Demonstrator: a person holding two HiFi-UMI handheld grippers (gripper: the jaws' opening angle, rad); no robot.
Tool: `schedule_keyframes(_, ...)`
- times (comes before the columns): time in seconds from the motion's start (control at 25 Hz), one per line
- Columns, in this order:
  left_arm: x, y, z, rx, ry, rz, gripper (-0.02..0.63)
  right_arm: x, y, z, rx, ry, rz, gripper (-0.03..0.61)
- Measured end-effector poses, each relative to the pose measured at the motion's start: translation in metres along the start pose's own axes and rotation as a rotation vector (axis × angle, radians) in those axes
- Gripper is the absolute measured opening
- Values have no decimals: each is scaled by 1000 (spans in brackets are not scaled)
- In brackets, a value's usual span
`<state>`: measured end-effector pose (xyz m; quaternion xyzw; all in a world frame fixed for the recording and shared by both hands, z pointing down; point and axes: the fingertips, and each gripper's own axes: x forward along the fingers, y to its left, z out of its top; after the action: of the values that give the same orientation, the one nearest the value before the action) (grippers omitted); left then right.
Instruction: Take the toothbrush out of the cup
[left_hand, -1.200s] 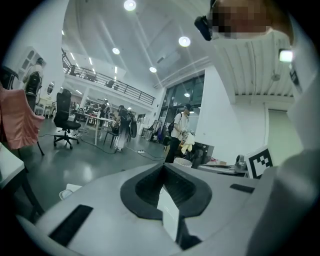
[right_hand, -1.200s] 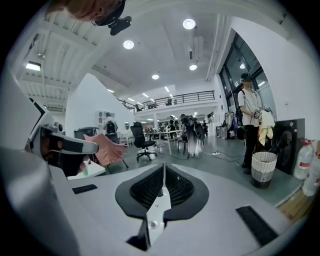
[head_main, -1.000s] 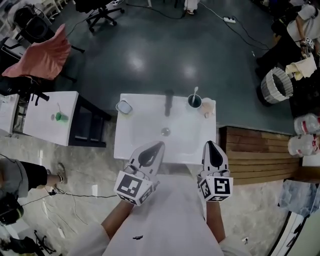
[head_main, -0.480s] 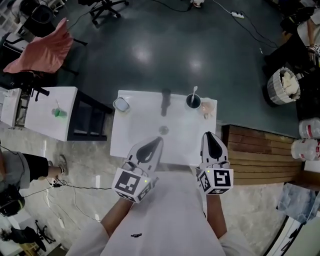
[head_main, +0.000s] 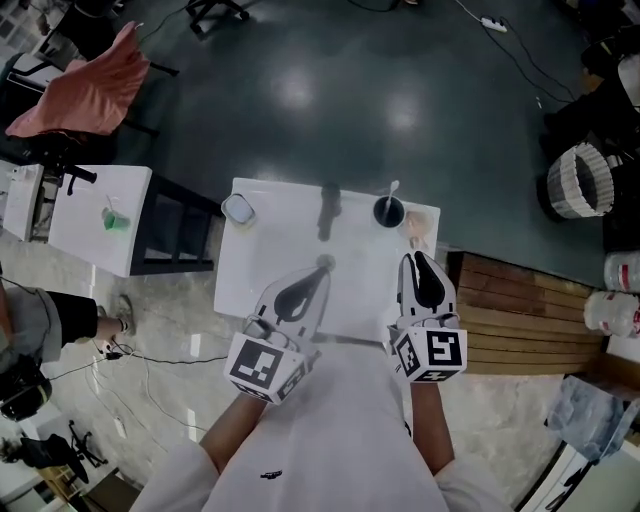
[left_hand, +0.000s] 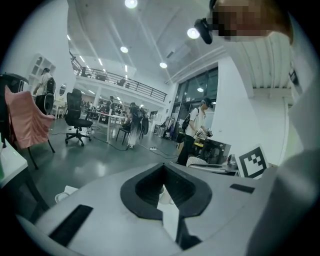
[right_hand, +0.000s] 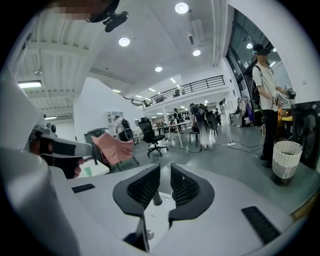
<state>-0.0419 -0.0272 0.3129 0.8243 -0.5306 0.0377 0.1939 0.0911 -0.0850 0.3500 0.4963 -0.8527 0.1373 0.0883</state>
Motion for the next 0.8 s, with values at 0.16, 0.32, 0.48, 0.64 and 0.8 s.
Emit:
schedule_keyframes(0.16,15,7,-4,-11,18,6,2,22,-9,-4,16,22,-7,41)
schedule_keyframes(0.32,28,15,-9,-26,39,14,2,42,-17,-10,50,50,-26,42)
schedule_keyframes(0.48,41,27,-15,-40,60,22,2,64,-21,-20,67,89,-43,46)
schedule_keyframes(0.64,49,39,-22,-57,81,30,2,80,-27,-30,75,127,-71,48)
schedule_keyframes(0.8,60,50,-28,-74,101,32,2,99,-32,-37,84,151,-78,53)
